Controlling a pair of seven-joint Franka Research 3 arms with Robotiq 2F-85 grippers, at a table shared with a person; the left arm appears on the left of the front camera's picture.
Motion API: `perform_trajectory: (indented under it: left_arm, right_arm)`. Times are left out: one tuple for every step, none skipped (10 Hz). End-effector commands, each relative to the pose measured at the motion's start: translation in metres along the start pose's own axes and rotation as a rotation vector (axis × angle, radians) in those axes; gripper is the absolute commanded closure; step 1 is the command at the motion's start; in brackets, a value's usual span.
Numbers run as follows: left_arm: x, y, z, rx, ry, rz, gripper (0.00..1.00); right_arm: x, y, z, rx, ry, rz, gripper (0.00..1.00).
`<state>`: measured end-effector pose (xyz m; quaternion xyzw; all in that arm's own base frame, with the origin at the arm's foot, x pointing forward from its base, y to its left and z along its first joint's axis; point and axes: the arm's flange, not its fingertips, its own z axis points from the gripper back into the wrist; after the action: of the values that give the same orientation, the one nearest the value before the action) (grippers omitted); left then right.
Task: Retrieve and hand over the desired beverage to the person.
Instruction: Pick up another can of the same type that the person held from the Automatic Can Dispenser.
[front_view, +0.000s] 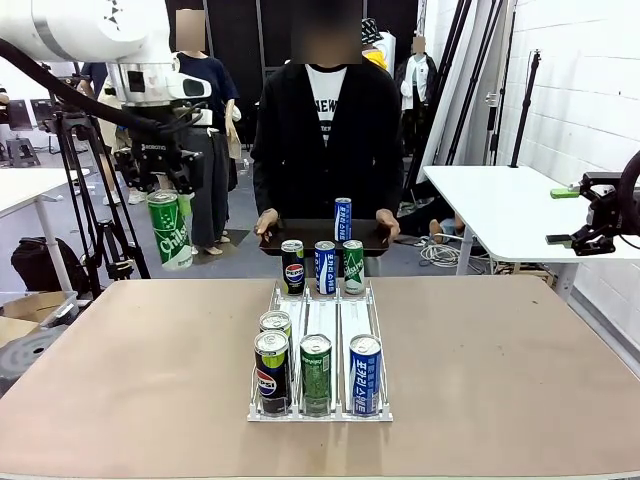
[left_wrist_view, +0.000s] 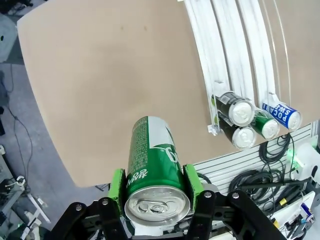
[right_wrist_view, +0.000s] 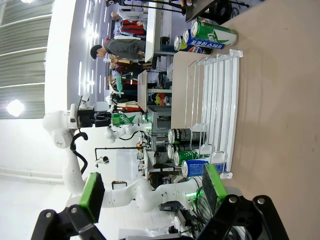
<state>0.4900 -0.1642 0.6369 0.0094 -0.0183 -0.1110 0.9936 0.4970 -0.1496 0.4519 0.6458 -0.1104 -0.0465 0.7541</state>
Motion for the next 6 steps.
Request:
perform_trajectory:
  left_arm:
    - [0.007,0.023,-0.005,-0.052,-0.02,-0.016,1.0]
    - [0.009,0.035,-0.012,-0.071,-0.022,-0.033,1.0]
    - [0.011,0.045,-0.019,-0.085,-0.019,-0.038,1.0]
    - [0.011,0.05,-0.023,-0.103,-0.027,-0.033,1.0]
    - [0.011,0.051,-0.025,-0.115,-0.034,-0.031,1.0]
    - [0.016,0.046,-0.021,-0.063,-0.001,-0.014,1.0]
  right_arm:
    - [-0.001,0.0,-0.001,0.007,0.007,0.011,0.0]
    - [-0.001,0.0,-0.001,0.007,0.007,0.011,0.0]
    - [-0.001,0.0,-0.001,0.007,0.007,0.011,0.0]
    - [-0.001,0.0,-0.001,0.007,0.007,0.011,0.0]
    - [-0.001,0.0,-0.001,0.007,0.007,0.011,0.0]
    - [-0.001,0.0,-0.001,0.007,0.007,0.011,0.0]
